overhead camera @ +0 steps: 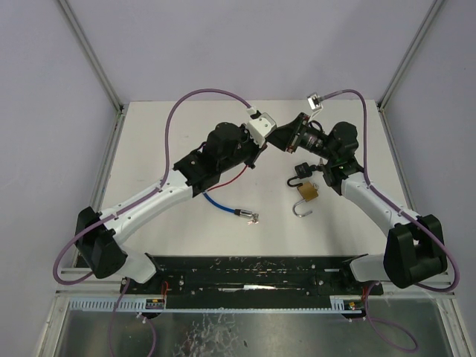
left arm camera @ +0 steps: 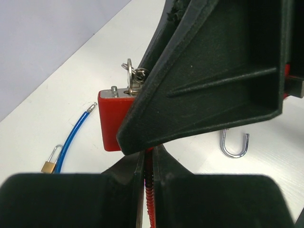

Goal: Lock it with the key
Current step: Lock the lock.

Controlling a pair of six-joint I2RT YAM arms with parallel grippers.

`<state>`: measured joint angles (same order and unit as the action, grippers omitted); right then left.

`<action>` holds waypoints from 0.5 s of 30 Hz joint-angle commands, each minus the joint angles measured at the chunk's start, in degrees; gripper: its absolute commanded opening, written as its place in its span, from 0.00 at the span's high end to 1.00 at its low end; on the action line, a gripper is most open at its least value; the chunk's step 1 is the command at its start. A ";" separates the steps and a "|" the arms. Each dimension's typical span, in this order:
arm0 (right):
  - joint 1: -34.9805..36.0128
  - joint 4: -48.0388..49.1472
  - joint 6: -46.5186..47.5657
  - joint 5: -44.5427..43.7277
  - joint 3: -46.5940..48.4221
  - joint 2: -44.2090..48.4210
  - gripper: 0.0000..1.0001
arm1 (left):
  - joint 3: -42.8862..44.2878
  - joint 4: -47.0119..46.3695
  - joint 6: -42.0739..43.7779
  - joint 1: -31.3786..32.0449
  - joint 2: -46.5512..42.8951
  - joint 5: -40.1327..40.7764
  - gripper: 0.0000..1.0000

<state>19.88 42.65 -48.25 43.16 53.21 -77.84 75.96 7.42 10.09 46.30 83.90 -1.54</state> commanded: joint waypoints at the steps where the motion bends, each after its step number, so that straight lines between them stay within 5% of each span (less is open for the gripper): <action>1: 0.60 3.31 1.54 0.38 2.80 0.15 0.87 | 2.16 -2.59 -0.68 0.07 0.19 -0.77 1.00; 4: 0.47 4.00 1.87 0.28 2.77 0.23 1.00 | 2.18 -2.36 -0.65 0.05 0.21 -0.46 0.94; 15: -5.22 1.25 1.11 -1.10 4.78 -0.37 1.00 | -1.46 -5.03 -2.09 -0.10 -4.32 2.75 0.35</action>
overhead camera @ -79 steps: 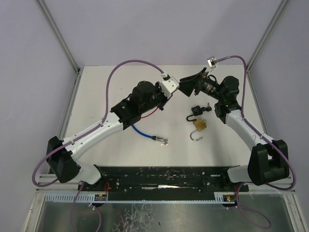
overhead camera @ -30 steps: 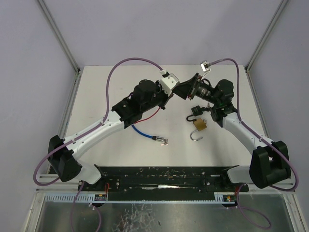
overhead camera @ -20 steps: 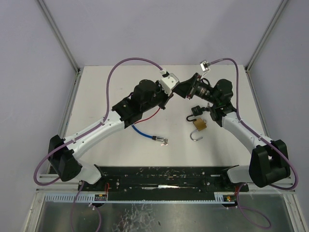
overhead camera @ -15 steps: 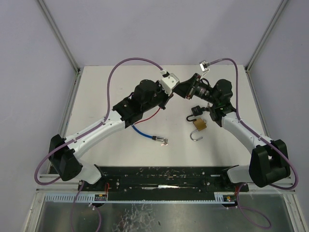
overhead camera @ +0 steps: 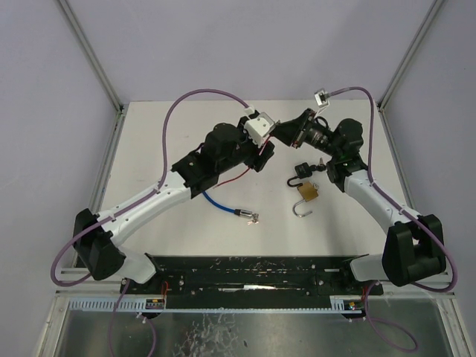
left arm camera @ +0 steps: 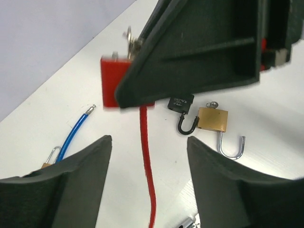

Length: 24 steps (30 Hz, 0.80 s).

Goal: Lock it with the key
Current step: Lock the lock.

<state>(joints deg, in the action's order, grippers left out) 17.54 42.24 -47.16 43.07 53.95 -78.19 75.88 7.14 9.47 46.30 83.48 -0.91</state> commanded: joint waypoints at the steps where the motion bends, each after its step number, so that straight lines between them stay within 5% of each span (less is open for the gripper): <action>1: -3.73 1.17 -0.29 -1.24 4.17 -0.15 1.00 | -1.95 -5.31 -2.80 -0.21 -4.62 2.77 0.33; 8: -10.30 -2.46 -2.06 -2.46 6.04 -0.78 1.00 | -4.24 -9.65 -22.39 -8.59 -8.90 -4.55 0.26; 13: -13.65 -4.56 -3.95 -4.53 8.34 -2.07 1.00 | -12.86 -28.22 -47.56 -16.01 -10.20 -13.07 0.33; 18: -15.65 -7.26 -5.12 -7.08 11.37 -3.45 1.00 | -18.65 -33.79 -66.74 -16.60 -8.89 -6.52 0.51; 24: -16.31 -12.51 -7.73 -12.53 13.37 -4.78 1.00 | -22.35 -30.43 -81.59 -16.51 -6.81 -1.15 0.49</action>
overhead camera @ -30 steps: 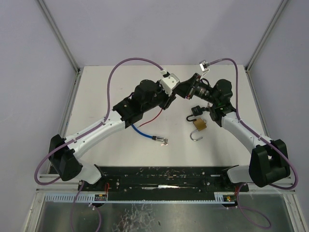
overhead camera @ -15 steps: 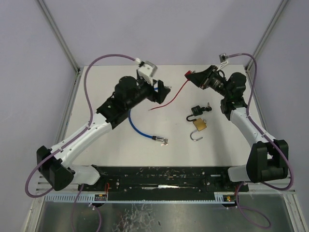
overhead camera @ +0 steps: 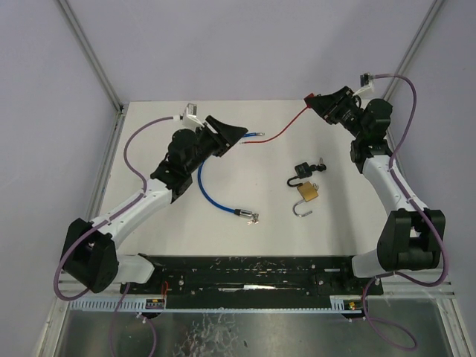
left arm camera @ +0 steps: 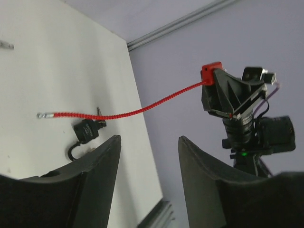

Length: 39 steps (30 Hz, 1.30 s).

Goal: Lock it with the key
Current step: Lock the lock.

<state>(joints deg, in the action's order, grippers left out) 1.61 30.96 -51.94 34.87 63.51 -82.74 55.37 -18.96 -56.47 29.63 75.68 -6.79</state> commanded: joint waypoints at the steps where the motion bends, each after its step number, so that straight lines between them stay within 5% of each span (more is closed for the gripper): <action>1: -0.38 -1.45 -3.60 -4.71 4.02 -0.45 1.00 | -2.48 -4.70 -17.98 0.21 1.59 5.24 0.48; 11: -0.31 -3.45 -7.67 -6.48 5.75 -2.11 1.00 | 2.01 0.38 -28.93 5.39 11.45 14.31 0.36; 22: 0.19 -3.37 -9.00 -6.75 3.83 -1.20 1.00 | 9.85 3.34 -30.43 5.55 20.47 20.12 0.43; 35: 0.59 -3.36 -9.34 -6.83 3.37 -1.28 1.00 | 14.66 4.85 -27.12 5.62 23.99 22.76 0.61; 39: 0.76 -3.32 -9.14 -6.70 3.12 -1.20 1.00 | 14.41 3.83 -26.19 5.68 23.90 22.50 0.78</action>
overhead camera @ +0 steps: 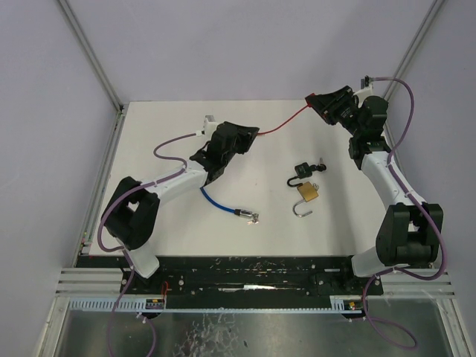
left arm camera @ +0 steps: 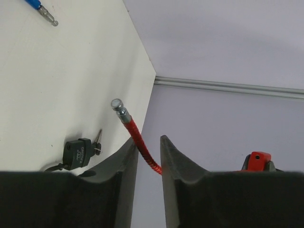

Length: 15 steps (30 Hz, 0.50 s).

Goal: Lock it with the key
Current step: Lock the lock.

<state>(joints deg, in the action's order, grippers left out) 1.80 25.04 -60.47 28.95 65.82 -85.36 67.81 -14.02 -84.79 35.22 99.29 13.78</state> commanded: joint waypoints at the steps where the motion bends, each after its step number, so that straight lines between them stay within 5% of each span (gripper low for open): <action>1: 0.57 2.64 -0.57 -0.68 0.68 1.49 1.00 | 1.68 -2.13 2.58 0.03 0.16 1.85 0.85; 3: 0.70 3.11 -0.33 0.13 0.38 1.72 1.00 | 0.75 -4.73 3.88 -0.12 -0.09 1.23 0.99; 8: 0.70 8.69 3.58 5.95 -1.42 3.43 1.00 | -1.47 -15.44 15.90 -1.27 -1.99 -3.62 1.00; 12: 0.81 12.15 5.99 10.92 -2.10 4.70 1.00 | -0.06 -21.49 38.85 -2.20 -4.55 -17.33 1.00; 15: 1.44 14.06 6.20 14.45 -1.35 4.94 1.00 | 5.57 -13.13 55.47 -2.44 -6.55 -28.69 1.00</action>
<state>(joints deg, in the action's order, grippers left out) 2.04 31.18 -56.27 36.21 63.22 -83.50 66.83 -25.08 -55.61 32.56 97.38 1.83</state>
